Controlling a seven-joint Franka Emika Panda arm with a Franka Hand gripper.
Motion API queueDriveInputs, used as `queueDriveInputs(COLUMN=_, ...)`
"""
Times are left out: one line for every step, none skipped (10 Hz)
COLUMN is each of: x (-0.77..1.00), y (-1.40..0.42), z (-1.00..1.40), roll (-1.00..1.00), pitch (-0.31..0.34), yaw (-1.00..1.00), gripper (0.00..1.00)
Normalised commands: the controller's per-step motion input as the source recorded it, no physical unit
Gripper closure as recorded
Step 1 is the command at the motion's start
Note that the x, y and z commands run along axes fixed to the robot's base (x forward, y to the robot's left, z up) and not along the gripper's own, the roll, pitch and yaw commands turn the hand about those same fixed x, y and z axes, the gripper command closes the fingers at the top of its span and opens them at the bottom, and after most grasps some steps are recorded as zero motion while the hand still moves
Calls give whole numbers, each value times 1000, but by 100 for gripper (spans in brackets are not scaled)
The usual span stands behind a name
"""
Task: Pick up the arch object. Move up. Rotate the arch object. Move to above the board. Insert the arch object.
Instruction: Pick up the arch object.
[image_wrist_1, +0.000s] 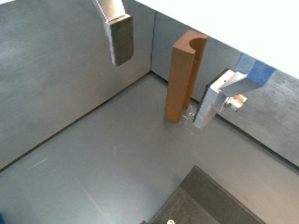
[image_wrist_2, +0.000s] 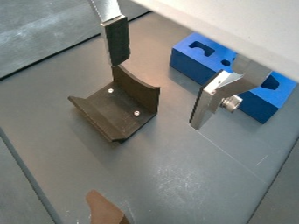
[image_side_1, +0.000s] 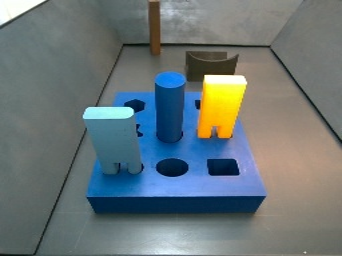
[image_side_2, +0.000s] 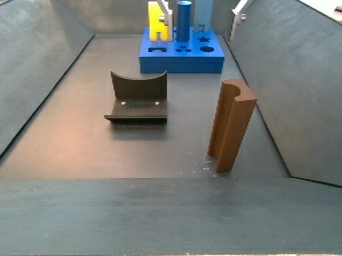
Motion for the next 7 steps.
queueDriveInputs(x=-369, y=269, z=-29, roll=0, pitch=-64, yaw=-23, gripper=0)
queueDriveInputs(x=-389, y=500, z=-63, roll=-64, pitch=-59, yaw=0, gripper=0)
queueDriveInputs(x=-263, y=694, z=-3, roll=-141, pitch=-34, yaw=0, gripper=0)
queueDriveInputs(x=-243, y=794, z=0, roll=-160, pitch=-34, yaw=66, gripper=0)
queueDriveInputs(x=-194, y=754, z=-57, roll=-176, pitch=-59, yaw=103, gripper=0)
queueDriveInputs(x=-149, y=729, z=-106, roll=-180, pitch=-87, yaw=134, gripper=0)
queueDriveInputs(x=0, y=691, z=-177, roll=-226, pitch=-77, yaw=160, gripper=0)
